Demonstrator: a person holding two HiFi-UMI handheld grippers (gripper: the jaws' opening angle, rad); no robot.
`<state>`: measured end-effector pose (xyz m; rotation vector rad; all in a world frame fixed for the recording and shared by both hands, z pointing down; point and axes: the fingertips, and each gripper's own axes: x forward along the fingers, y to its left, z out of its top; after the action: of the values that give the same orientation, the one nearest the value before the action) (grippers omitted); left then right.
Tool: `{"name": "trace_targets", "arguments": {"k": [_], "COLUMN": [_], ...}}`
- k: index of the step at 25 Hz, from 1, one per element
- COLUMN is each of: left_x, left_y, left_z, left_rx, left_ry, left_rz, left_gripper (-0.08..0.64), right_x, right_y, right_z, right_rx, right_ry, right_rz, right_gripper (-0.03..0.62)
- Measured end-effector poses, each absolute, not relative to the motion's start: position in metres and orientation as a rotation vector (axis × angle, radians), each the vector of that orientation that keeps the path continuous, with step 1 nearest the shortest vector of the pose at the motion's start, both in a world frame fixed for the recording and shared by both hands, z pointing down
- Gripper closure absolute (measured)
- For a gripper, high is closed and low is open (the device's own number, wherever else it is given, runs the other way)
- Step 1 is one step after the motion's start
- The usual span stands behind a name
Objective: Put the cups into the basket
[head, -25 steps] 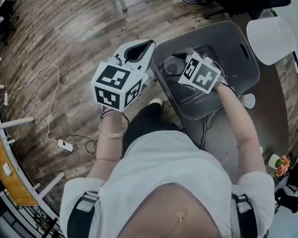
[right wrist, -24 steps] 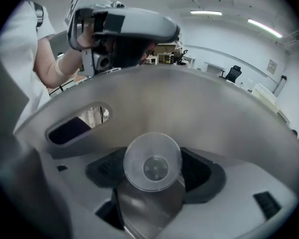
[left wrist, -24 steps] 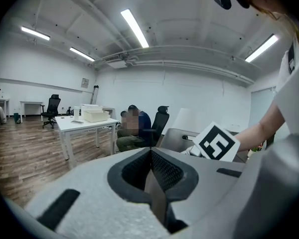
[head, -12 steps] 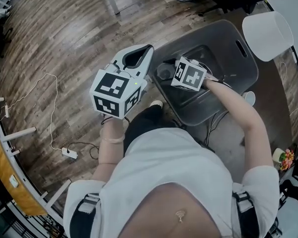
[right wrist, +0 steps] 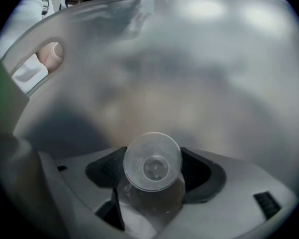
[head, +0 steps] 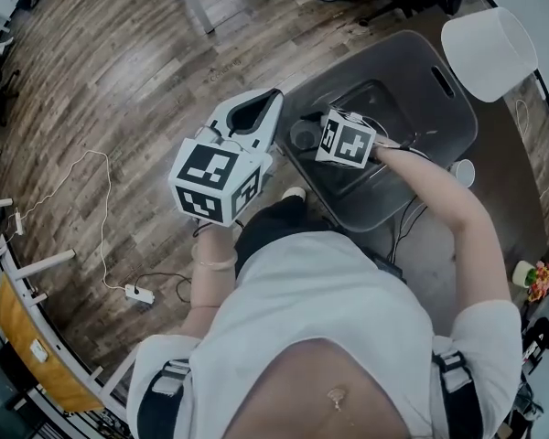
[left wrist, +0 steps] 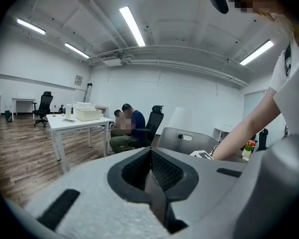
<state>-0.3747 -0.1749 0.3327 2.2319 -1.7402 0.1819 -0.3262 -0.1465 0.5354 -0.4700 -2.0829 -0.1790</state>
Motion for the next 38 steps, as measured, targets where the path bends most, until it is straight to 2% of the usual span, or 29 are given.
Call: {"name": "trace_targets", "arguments": {"k": [16, 21, 30, 31, 32, 33, 34, 38], "left_x": [-0.368, -0.368, -0.367, -0.367, -0.367, -0.366, -0.365, -0.359], "left_y": [-0.177, -0.176, -0.183, -0.183, -0.184, -0.184, -0.185, -0.189], "left_z": [0.336, 0.336, 0.321, 0.319, 0.318, 0.317, 0.316, 0.313], "left_rx": [2.232, 2.233, 2.258, 2.261, 2.262, 2.264, 2.268, 2.286], "left_ry": [-1.717, -1.725, -1.737, -1.737, -1.738, -1.737, -1.736, -1.723], "left_rz": [0.133, 0.128, 0.113, 0.112, 0.111, 0.111, 0.113, 0.125], "left_gripper": [0.551, 0.551, 0.551, 0.551, 0.551, 0.551, 0.551, 0.551], "right_x": [-0.325, -0.321, -0.313, -0.313, -0.314, -0.316, -0.318, -0.325], "right_y": [-0.153, -0.156, -0.171, -0.173, -0.177, -0.183, -0.188, -0.2], "right_z": [0.542, 0.537, 0.493, 0.486, 0.479, 0.471, 0.463, 0.435], "right_rx": [-0.452, -0.466, -0.391, -0.373, -0.332, -0.273, -0.215, -0.082], "right_ry": [-2.107, -2.085, -2.099, -2.107, -2.127, -2.156, -2.187, -2.298], "right_rz": [-0.161, -0.161, -0.172, -0.192, -0.22, -0.249, -0.269, -0.209], "right_gripper": [0.25, 0.208, 0.213, 0.233, 0.326, 0.51, 0.581, 0.581]}}
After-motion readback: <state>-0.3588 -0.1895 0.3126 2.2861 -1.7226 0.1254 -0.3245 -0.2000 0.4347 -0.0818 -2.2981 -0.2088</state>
